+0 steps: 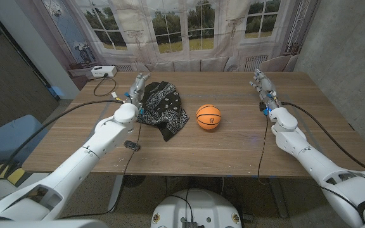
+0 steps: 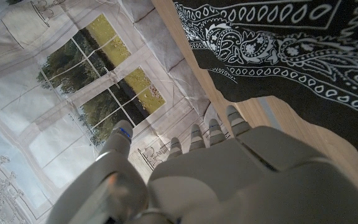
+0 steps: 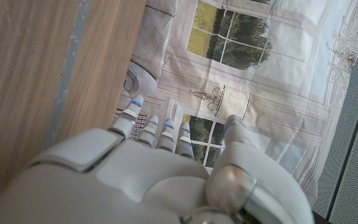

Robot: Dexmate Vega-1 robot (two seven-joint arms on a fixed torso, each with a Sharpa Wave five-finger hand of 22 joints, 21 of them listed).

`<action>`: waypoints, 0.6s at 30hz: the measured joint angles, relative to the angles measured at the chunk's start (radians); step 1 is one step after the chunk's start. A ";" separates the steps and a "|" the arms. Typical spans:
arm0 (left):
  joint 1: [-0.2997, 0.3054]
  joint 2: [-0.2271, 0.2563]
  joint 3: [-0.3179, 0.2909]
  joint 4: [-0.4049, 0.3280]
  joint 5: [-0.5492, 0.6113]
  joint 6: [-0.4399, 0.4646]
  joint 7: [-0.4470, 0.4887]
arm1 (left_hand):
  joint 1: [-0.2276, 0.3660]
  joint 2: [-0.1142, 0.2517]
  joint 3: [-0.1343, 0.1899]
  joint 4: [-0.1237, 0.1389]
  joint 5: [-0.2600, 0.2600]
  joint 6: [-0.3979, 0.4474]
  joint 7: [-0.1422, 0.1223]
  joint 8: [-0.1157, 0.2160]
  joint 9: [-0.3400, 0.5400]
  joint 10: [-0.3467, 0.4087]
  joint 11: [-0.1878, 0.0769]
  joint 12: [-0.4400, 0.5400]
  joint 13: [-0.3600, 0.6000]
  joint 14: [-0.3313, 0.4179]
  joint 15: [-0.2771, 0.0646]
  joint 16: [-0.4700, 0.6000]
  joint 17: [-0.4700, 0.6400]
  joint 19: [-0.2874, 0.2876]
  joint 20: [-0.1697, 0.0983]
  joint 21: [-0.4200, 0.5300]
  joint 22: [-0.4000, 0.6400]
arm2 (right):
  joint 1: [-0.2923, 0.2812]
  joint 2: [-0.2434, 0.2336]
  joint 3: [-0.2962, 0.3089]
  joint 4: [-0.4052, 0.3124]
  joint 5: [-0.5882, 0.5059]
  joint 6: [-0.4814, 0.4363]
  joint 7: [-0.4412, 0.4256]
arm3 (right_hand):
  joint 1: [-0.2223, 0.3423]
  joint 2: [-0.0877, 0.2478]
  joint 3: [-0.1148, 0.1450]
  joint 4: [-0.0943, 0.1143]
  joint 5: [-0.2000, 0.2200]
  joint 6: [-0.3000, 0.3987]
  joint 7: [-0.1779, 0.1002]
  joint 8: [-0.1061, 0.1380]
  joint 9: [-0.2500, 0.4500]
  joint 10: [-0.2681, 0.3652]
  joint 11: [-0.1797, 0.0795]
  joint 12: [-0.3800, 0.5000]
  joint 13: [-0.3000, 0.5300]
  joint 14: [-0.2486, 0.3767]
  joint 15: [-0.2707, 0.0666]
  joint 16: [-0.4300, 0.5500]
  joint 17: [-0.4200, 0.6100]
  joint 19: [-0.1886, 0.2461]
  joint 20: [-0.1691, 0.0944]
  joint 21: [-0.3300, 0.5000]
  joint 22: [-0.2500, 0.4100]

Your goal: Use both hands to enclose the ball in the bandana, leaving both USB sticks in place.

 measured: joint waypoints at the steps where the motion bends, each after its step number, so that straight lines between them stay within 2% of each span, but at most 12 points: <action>1: -0.001 0.005 0.003 -0.024 0.000 0.003 0.001 | 0.003 -0.003 0.001 -0.001 0.000 0.001 0.001 0.000 0.000 0.000 0.000 0.000 0.000 0.003 -0.001 0.000 0.000 0.000 0.000 0.000 0.000 | 0.000 0.000 0.000 0.001 0.003 0.006 0.006 | 0.000 0.000 0.000 0.000 0.001 0.000 0.000 0.000 0.000 0.003 0.003 0.000 0.000 0.000 0.000 0.000 0.000 0.000 0.000 0.000 0.000; 2: -0.003 0.008 0.005 -0.038 0.000 0.003 0.001 | 0.004 -0.004 0.001 -0.001 0.000 0.005 0.005 0.000 0.000 0.000 0.000 0.000 0.001 0.005 -0.003 0.000 0.000 0.000 0.000 0.000 0.000 | 0.000 0.000 0.000 0.001 0.005 0.009 0.010 | 0.000 0.000 0.000 0.000 0.004 0.000 0.000 0.000 0.000 0.005 0.005 0.000 0.000 0.000 0.000 0.000 0.000 -0.003 0.003 0.000 0.000; 3: -0.004 0.011 0.006 -0.049 0.011 0.070 0.026 | 0.004 -0.004 0.003 -0.003 0.000 0.008 0.008 0.000 0.000 0.000 0.000 0.000 0.004 0.013 -0.002 0.000 0.000 0.000 0.000 0.000 0.000 | 0.000 0.000 0.000 0.001 0.007 0.012 0.014 | 0.000 0.000 0.000 0.000 0.004 0.000 0.000 0.000 0.000 0.007 0.007 0.000 0.000 0.000 0.000 0.000 0.000 -0.005 0.005 0.000 0.000; 4: -0.005 0.012 0.007 -0.053 0.011 0.070 0.026 | 0.011 -0.011 0.002 -0.008 0.000 0.008 0.009 0.000 0.000 0.000 0.000 0.000 0.005 0.014 -0.001 0.000 0.000 0.000 0.000 0.000 0.000 | 0.006 0.001 0.004 0.018 0.008 0.013 0.015 | 0.000 0.000 0.000 0.000 0.004 0.000 0.000 0.000 0.000 0.007 0.007 0.000 0.000 0.000 0.000 0.000 0.000 -0.006 0.006 0.000 0.000; 6: -0.010 0.021 0.012 -0.084 0.019 0.129 0.041 | 0.016 -0.010 0.001 -0.010 0.000 0.020 0.012 0.000 0.000 0.000 0.000 0.000 0.005 0.021 0.001 0.000 0.000 0.000 0.000 0.000 0.000 | 0.006 0.000 0.007 0.022 0.013 0.019 0.021 | 0.000 0.000 0.000 0.000 0.004 0.004 -0.004 0.000 0.000 0.007 0.007 0.000 0.000 0.004 0.004 0.000 0.000 -0.006 0.006 0.002 0.000; 8: -0.013 0.029 0.015 -0.105 0.020 0.137 0.043 | 0.023 -0.015 0.005 -0.013 -0.003 0.030 0.019 0.000 0.000 0.006 -0.005 0.000 0.005 0.032 0.000 0.000 0.004 0.000 0.000 0.000 0.000 | 0.006 0.000 0.008 0.022 0.014 0.022 0.022 | 0.000 0.000 0.000 0.000 0.004 0.004 -0.004 0.000 0.000 0.007 0.007 0.000 0.000 0.005 0.005 0.004 0.000 -0.006 0.006 0.004 0.000; 9: -0.015 0.032 0.016 -0.112 0.026 0.188 0.051 | 0.028 -0.020 0.003 -0.015 -0.006 0.032 0.022 0.005 0.000 0.006 -0.005 0.000 0.005 0.035 -0.003 0.000 0.005 0.000 0.000 0.000 0.000 | 0.003 -0.005 0.012 0.020 0.016 0.024 0.023 | 0.000 0.000 0.000 0.000 0.004 0.004 -0.004 0.000 0.000 0.009 0.009 0.000 0.000 0.005 0.005 0.004 0.000 -0.006 0.006 0.004 0.000; 12: -0.019 0.043 0.021 -0.134 0.026 0.188 0.051 | 0.036 -0.028 0.002 -0.016 -0.006 0.046 0.028 0.010 0.000 0.015 -0.004 0.000 0.005 0.041 0.001 0.000 0.005 0.005 0.002 0.003 0.000 | -0.006 -0.010 0.016 0.013 0.019 0.026 0.023 | 0.000 0.000 0.000 0.000 0.004 0.004 -0.004 0.000 0.000 0.013 0.012 0.000 0.000 0.009 0.009 0.004 0.005 -0.001 0.012 0.004 0.000; 13: -0.022 0.051 0.024 -0.149 0.032 0.237 0.052 | 0.036 -0.028 0.004 -0.018 -0.006 0.053 0.027 0.011 0.000 0.018 -0.007 0.000 0.005 0.041 0.001 0.000 0.005 0.009 0.002 0.007 0.001 | -0.006 -0.010 0.016 0.013 0.020 0.027 0.023 | 0.000 0.000 0.000 0.000 0.004 0.004 -0.004 0.000 0.000 0.013 0.012 0.000 0.000 0.009 0.009 0.004 0.005 -0.001 0.012 0.004 0.000; 17: -0.028 0.067 0.032 -0.180 0.032 0.237 0.052 | 0.042 -0.034 0.007 -0.020 -0.006 0.057 0.032 0.011 0.000 0.028 -0.007 0.000 0.007 0.046 -0.004 0.000 0.005 0.010 0.000 0.008 0.004 | -0.006 -0.010 0.016 0.013 0.023 0.029 0.018 | 0.000 0.000 0.000 0.000 0.004 0.003 -0.004 0.000 0.000 0.015 0.015 0.000 0.000 0.013 0.012 0.004 0.005 -0.001 0.012 0.004 0.000; 18: -0.028 0.071 0.033 -0.188 0.042 0.311 0.045 | 0.042 -0.034 0.007 -0.020 -0.006 0.057 0.032 0.011 0.000 0.028 -0.007 0.000 0.009 0.046 -0.004 0.000 0.005 0.010 0.000 0.008 0.004 | -0.022 -0.018 0.022 -0.006 0.024 0.029 0.017 | 0.000 0.000 0.000 0.000 0.004 0.003 -0.004 0.000 0.000 0.016 0.016 0.000 0.000 0.013 0.012 0.004 0.005 -0.001 0.012 0.004 0.000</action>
